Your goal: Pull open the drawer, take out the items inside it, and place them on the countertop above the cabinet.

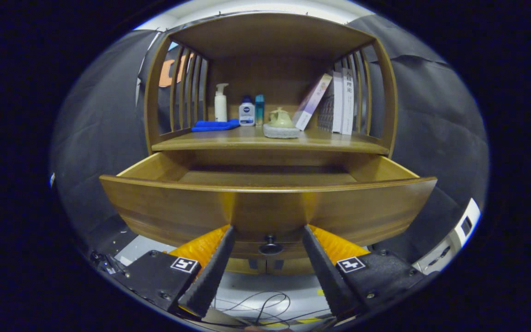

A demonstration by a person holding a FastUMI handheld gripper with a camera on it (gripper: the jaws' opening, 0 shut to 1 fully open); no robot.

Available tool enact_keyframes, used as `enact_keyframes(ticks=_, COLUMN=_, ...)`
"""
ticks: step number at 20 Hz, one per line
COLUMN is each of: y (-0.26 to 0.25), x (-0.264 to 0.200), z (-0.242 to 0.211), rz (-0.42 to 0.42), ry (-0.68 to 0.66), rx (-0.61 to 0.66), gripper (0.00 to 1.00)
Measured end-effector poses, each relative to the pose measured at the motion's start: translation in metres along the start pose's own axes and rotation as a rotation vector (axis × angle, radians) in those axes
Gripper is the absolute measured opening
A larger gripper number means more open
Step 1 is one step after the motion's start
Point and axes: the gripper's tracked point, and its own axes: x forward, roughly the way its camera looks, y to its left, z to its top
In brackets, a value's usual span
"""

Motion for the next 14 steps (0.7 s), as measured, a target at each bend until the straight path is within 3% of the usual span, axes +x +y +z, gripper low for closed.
enact_keyframes(ticks=14, y=0.002, x=0.091, z=0.033, rz=-0.034, ry=0.001, rx=-0.036, gripper=0.95)
